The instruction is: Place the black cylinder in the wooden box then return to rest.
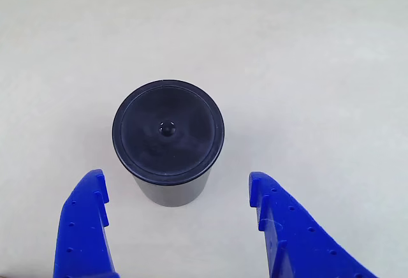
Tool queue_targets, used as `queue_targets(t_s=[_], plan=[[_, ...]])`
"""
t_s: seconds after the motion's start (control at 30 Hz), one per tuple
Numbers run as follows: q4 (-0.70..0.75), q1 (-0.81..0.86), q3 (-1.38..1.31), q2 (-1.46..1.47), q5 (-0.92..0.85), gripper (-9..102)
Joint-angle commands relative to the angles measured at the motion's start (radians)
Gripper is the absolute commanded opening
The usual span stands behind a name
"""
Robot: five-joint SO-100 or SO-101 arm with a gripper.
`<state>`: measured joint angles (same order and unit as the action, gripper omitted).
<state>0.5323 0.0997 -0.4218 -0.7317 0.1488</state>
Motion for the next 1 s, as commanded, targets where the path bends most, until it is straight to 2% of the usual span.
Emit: queue_targets(t_s=[0.0,0.97], plan=[[-0.034,0.006,-0.124,0.041,-0.002,34],[-0.034,-0.014,-0.374,-0.144,0.0,33]])
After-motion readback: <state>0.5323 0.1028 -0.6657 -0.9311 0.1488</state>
